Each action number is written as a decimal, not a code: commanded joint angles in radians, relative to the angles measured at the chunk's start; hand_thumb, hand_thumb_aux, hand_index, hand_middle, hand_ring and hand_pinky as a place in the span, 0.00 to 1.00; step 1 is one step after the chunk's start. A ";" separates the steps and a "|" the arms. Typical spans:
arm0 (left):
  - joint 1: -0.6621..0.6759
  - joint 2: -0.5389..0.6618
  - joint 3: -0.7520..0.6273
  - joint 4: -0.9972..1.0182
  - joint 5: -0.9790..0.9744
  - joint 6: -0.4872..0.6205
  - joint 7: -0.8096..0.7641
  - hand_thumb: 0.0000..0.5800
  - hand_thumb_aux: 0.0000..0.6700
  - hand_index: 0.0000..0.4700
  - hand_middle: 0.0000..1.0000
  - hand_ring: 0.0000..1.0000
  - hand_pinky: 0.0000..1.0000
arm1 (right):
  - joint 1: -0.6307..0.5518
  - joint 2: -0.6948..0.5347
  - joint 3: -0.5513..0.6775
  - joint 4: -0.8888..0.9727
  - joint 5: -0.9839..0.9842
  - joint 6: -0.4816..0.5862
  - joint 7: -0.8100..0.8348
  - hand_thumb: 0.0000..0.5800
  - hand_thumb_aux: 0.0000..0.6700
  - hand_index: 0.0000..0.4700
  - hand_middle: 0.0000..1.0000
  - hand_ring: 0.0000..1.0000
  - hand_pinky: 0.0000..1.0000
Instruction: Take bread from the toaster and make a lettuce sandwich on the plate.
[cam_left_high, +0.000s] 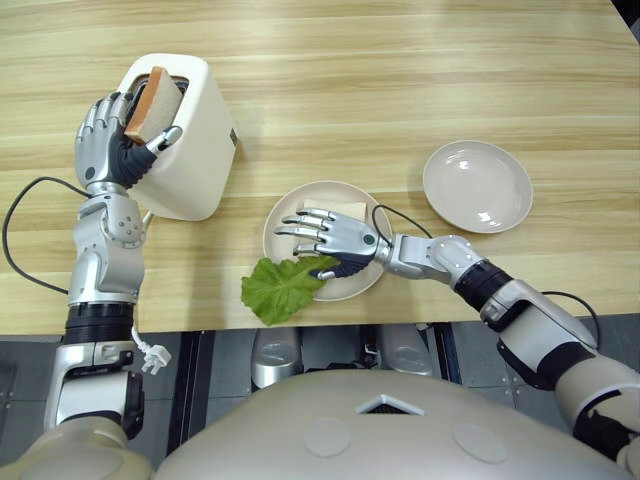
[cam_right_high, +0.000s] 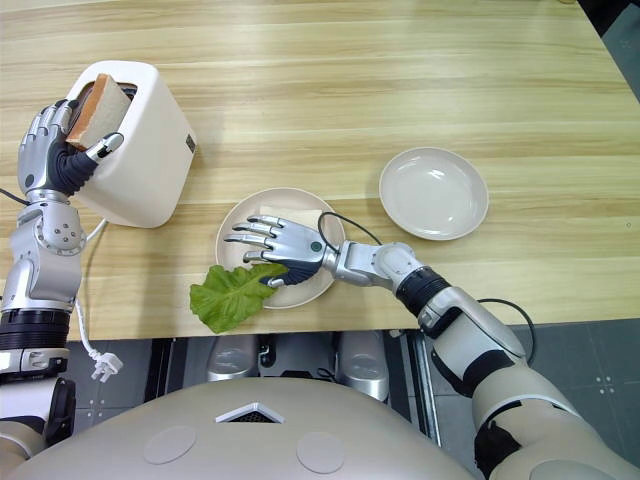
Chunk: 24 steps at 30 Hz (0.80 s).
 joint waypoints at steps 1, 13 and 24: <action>0.019 -0.014 -0.039 0.044 -0.015 0.006 -0.027 0.00 0.00 0.00 0.00 0.00 0.00 | 0.005 0.000 0.000 0.006 0.016 -0.002 0.009 0.92 0.72 0.71 0.00 0.00 0.00; 0.014 -0.015 -0.040 0.040 -0.019 0.013 -0.027 0.00 0.00 0.00 0.00 0.00 0.00 | 0.016 0.005 0.004 0.019 0.048 -0.030 0.045 0.92 0.72 0.70 0.00 0.00 0.00; 0.013 -0.015 -0.039 0.033 -0.025 0.016 -0.029 0.00 0.00 0.00 0.00 0.00 0.00 | 0.031 0.005 0.003 0.039 0.088 -0.064 0.111 0.90 0.69 0.67 0.00 0.00 0.00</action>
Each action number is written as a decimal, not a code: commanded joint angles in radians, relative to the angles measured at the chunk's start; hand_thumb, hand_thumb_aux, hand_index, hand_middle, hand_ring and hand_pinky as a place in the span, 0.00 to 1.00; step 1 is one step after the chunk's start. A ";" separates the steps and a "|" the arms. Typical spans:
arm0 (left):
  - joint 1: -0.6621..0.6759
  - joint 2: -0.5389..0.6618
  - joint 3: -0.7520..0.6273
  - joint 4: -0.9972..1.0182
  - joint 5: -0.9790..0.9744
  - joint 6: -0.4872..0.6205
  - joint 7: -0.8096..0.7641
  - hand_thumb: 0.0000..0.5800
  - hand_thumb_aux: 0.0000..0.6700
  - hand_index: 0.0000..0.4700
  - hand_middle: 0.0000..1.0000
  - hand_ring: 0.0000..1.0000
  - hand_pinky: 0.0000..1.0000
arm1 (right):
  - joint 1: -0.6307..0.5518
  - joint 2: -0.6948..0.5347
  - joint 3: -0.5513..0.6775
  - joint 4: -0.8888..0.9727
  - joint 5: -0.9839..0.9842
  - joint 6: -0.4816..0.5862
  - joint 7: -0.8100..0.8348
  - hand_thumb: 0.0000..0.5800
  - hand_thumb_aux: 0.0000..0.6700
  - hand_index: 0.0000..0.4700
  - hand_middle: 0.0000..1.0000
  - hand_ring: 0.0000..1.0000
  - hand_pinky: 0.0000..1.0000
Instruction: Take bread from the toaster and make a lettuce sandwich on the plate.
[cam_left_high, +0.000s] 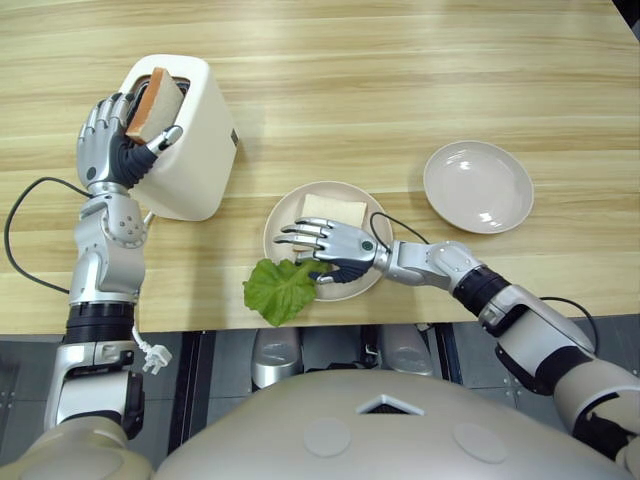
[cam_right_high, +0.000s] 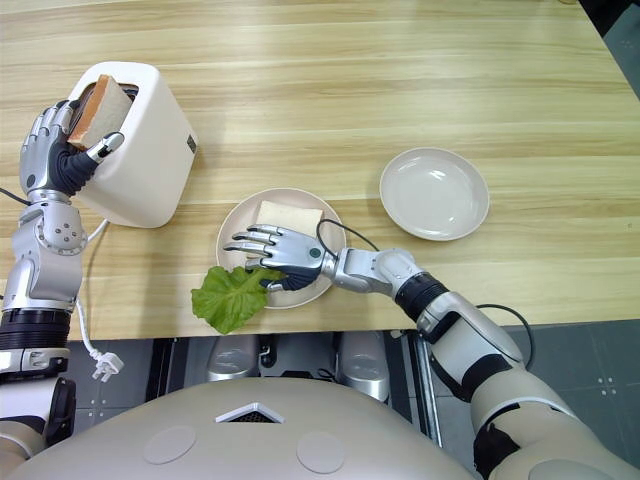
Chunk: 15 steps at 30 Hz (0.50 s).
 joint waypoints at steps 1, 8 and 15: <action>0.014 -0.015 -0.033 0.034 -0.016 0.010 -0.029 0.00 0.00 0.00 0.00 0.00 0.00 | 0.003 -0.003 0.005 0.027 0.012 -0.011 0.040 0.90 0.69 0.67 0.00 0.00 0.00; 0.017 -0.017 -0.036 0.036 -0.021 0.007 -0.030 0.00 0.00 0.00 0.00 0.00 0.00 | -0.010 0.007 0.008 0.070 0.003 -0.004 0.052 0.86 0.63 0.62 0.00 0.00 0.00; 0.018 -0.020 -0.039 0.047 -0.024 0.000 -0.030 0.00 0.00 0.00 0.00 0.00 0.00 | -0.035 0.030 0.013 0.143 -0.006 0.006 0.041 0.86 0.62 0.61 0.00 0.00 0.00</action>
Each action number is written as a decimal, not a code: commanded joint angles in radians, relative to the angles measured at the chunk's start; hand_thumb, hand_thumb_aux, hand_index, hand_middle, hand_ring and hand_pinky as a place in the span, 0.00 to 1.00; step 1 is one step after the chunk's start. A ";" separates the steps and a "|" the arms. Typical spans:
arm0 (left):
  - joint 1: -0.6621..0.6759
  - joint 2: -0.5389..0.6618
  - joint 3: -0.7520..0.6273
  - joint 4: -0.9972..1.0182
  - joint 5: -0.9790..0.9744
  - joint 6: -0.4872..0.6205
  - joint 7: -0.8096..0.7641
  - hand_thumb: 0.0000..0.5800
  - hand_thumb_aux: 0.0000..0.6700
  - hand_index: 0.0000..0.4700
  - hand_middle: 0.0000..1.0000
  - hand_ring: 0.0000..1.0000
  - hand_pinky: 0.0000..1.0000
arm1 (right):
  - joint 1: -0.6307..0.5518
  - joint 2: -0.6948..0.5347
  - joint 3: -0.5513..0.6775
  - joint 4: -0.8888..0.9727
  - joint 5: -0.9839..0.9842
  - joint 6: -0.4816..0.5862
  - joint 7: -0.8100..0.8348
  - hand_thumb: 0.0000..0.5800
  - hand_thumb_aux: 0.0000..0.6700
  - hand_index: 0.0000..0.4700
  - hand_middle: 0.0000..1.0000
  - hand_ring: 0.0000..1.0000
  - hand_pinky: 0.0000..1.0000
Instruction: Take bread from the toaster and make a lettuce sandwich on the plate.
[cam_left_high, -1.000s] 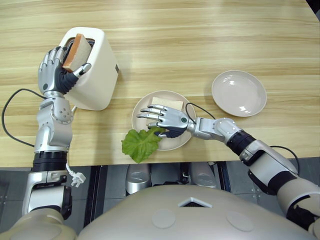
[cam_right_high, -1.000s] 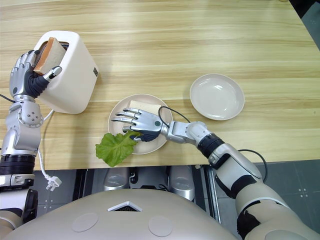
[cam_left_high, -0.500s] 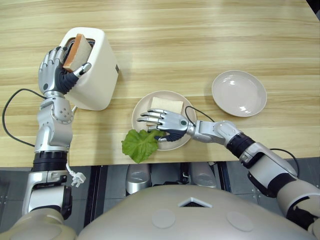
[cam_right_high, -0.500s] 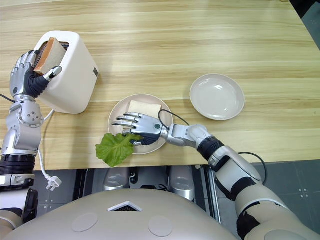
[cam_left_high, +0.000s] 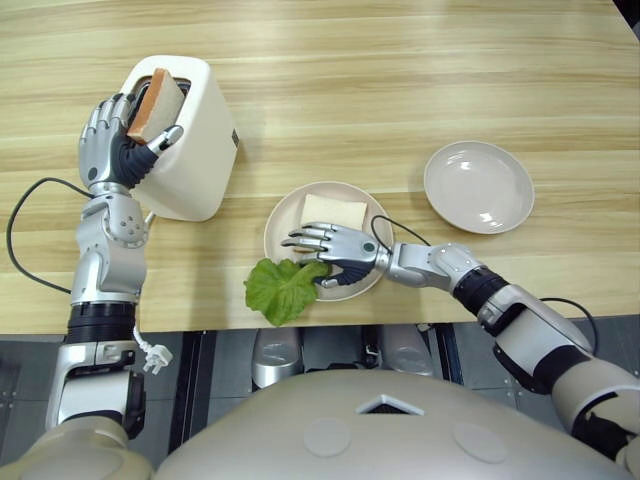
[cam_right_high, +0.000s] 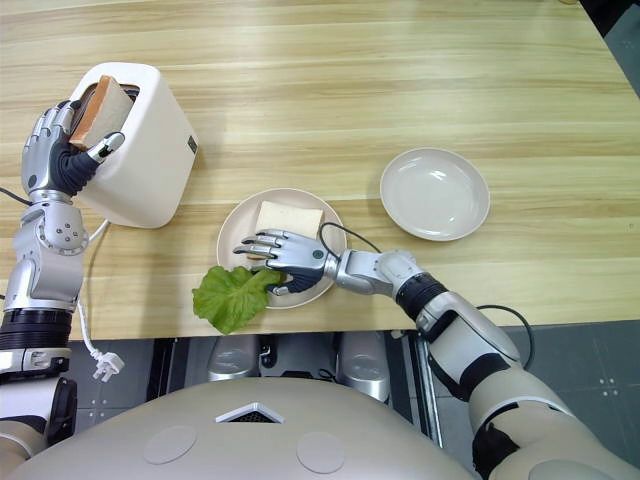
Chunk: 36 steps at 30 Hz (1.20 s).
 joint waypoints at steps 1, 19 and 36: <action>0.019 -0.014 -0.040 0.047 -0.015 0.002 -0.029 0.00 0.00 0.00 0.00 0.00 0.00 | -0.017 0.006 0.013 0.027 -0.007 0.007 0.002 0.86 0.62 0.61 0.00 0.00 0.00; 0.012 -0.030 -0.051 0.070 -0.008 -0.011 -0.011 0.00 0.00 0.00 0.00 0.00 0.00 | -0.020 -0.011 -0.004 -0.031 -0.006 -0.008 -0.088 1.00 1.00 0.98 0.00 0.00 0.00; 0.007 -0.030 -0.049 0.078 -0.013 -0.011 0.004 0.00 0.00 0.00 0.00 0.00 0.00 | -0.117 -0.097 -0.143 0.042 0.098 -0.018 -0.045 1.00 1.00 0.98 0.00 0.00 0.00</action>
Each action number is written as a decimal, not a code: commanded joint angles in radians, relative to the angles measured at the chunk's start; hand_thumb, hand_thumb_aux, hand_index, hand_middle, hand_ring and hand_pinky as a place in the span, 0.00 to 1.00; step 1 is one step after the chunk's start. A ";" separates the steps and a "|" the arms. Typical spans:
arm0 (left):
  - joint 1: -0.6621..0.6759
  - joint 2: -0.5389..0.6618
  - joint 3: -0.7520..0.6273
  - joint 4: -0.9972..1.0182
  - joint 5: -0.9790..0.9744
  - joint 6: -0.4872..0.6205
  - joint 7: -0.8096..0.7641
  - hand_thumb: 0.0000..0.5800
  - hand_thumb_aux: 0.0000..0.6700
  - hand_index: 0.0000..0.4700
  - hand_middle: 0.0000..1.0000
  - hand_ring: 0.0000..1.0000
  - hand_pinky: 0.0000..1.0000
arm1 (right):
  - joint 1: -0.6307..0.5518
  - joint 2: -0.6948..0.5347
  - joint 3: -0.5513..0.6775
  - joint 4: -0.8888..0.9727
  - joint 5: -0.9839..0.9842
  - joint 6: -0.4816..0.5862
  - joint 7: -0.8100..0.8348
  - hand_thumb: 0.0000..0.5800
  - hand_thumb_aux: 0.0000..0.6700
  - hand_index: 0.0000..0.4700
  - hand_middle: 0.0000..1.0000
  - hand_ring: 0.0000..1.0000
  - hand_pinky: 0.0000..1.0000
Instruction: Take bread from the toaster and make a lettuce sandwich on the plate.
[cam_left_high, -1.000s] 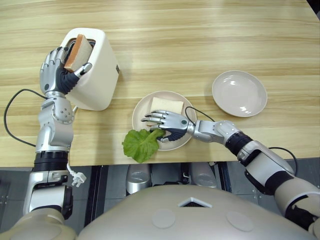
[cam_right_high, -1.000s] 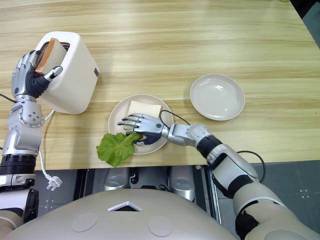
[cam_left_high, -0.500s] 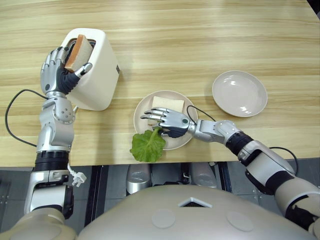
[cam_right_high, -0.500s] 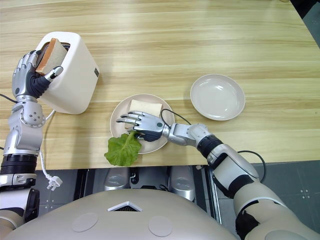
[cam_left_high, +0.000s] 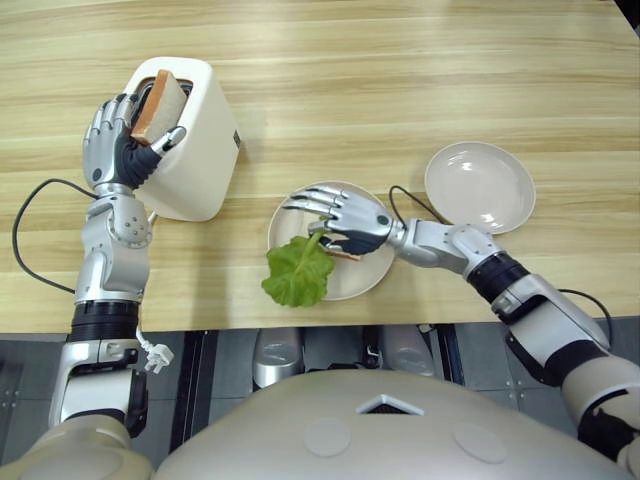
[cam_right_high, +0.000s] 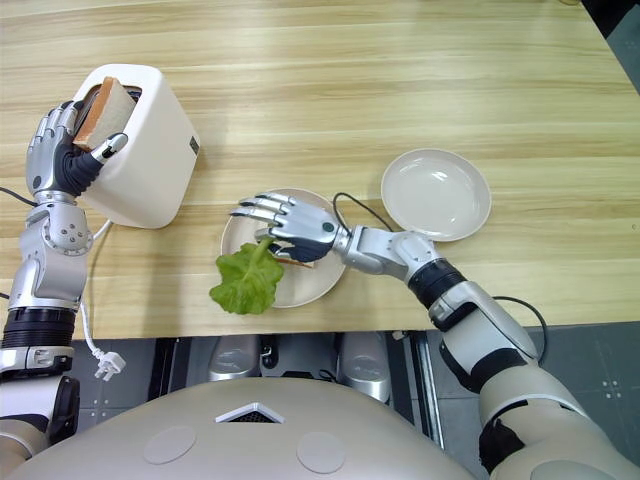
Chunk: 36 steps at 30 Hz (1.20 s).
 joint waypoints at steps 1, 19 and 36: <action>0.016 -0.020 -0.039 0.050 -0.013 0.011 -0.025 0.00 0.00 0.00 0.00 0.00 0.00 | -0.065 -0.002 -0.022 0.130 0.006 0.003 -0.032 1.00 1.00 0.98 0.00 0.00 0.00; 0.014 -0.023 -0.030 0.048 -0.015 0.023 -0.010 0.00 0.00 0.00 0.00 0.00 0.00 | -0.182 0.070 0.050 0.444 -0.055 0.073 -0.251 1.00 1.00 0.98 0.00 0.00 0.00; 0.019 -0.014 -0.012 0.038 -0.008 0.042 0.021 0.99 0.91 0.89 0.00 0.00 0.00 | -0.102 -0.052 -0.002 0.313 0.007 -0.007 -0.213 0.00 0.00 0.00 0.00 0.00 0.00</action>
